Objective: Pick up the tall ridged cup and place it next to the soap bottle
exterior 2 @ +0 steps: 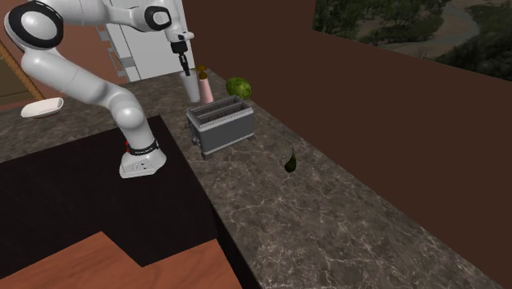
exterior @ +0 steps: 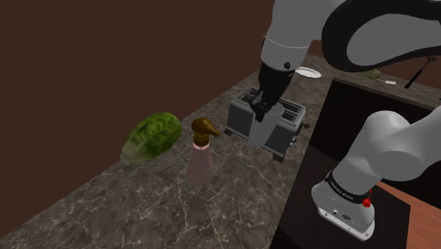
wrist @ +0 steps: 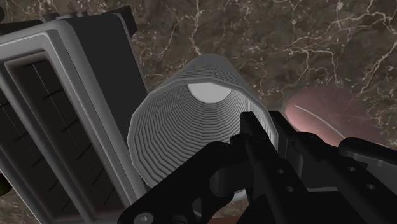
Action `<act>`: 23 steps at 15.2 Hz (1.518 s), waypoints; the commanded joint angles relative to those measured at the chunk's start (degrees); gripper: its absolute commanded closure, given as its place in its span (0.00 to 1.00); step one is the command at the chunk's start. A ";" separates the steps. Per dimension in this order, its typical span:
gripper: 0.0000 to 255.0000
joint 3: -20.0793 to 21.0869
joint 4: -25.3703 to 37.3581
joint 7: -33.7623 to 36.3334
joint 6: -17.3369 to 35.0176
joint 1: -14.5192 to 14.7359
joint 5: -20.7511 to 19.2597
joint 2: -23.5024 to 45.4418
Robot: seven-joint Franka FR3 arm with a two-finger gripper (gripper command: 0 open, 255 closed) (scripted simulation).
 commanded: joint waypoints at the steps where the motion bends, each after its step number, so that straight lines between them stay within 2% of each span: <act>1: 1.00 0.34 -1.44 0.18 1.68 0.09 0.19 0.20; 23: 1.00 4.67 -14.14 2.55 20.72 -0.08 1.26 6.72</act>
